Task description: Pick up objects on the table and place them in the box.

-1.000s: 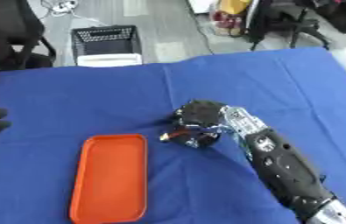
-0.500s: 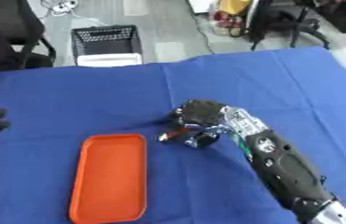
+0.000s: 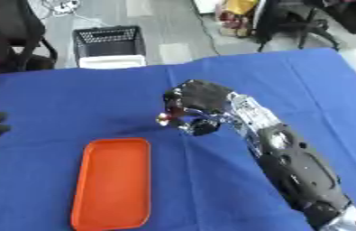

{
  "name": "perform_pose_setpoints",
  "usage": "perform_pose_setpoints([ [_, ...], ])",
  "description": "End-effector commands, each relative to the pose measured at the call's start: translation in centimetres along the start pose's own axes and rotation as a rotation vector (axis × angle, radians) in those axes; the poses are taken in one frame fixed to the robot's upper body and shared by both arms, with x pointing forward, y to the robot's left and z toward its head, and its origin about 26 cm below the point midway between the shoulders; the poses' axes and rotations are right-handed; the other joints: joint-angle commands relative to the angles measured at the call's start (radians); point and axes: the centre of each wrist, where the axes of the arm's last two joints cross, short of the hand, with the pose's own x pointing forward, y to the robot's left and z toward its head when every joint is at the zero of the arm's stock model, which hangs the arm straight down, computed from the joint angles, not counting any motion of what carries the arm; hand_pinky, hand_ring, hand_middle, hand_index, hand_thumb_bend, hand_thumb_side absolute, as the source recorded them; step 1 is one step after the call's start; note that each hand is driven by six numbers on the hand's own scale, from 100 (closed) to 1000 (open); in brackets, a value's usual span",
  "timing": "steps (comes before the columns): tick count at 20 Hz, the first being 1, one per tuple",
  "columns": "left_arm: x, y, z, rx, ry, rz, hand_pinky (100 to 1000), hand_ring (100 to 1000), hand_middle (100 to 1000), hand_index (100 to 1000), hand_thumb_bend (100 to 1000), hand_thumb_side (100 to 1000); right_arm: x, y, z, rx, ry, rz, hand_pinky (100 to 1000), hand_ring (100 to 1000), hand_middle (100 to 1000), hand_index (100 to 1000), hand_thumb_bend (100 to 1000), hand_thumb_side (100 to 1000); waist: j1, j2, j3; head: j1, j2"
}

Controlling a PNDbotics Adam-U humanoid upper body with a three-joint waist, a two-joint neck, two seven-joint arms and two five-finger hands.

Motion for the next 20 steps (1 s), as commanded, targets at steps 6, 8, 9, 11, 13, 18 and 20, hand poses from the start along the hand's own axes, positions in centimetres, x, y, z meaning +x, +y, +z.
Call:
perform_pose_setpoints([
  [6,0.6,0.2,-0.4,0.002,-0.026,-0.008,836,761,835,796,295,846,1.3,-2.9,-1.7,-0.036,-0.117,0.044,456,488,461,458,100,100,0.002,-0.011,0.002,-0.008,-0.008],
  [8,0.6,0.2,-0.4,-0.001,-0.027,-0.008,836,761,835,796,295,846,2.1,-3.5,-2.8,-0.038,-0.171,0.054,457,489,462,459,100,100,0.002,-0.012,0.002,-0.013,-0.007],
  [9,0.6,0.1,-0.4,-0.002,-0.027,-0.007,836,761,835,796,294,847,2.5,-3.6,-3.4,-0.037,-0.194,0.055,457,489,462,459,100,100,0.003,-0.012,0.003,-0.015,-0.006],
  [11,0.6,0.1,-0.4,-0.004,-0.028,-0.006,836,761,835,796,293,848,3.2,-3.7,-4.4,-0.033,-0.237,0.055,457,489,462,459,100,100,0.004,-0.012,0.004,-0.019,-0.006],
  [13,0.6,0.0,-0.5,-0.007,-0.029,-0.005,836,761,835,796,293,848,3.8,-3.7,-5.4,-0.028,-0.269,0.052,456,489,462,459,100,100,0.004,-0.013,0.006,-0.023,-0.006],
  [18,0.7,-0.1,-0.5,-0.013,-0.030,-0.001,836,761,836,796,291,852,5.3,-3.5,-7.2,-0.036,-0.326,0.039,456,490,464,465,100,100,0.005,-0.012,0.011,-0.033,-0.007],
  [20,0.7,-0.1,-0.5,-0.014,-0.031,0.000,836,761,836,796,292,853,5.6,-3.3,-7.5,-0.027,-0.339,0.038,481,545,537,582,100,231,0.005,-0.012,0.013,-0.036,-0.008],
])
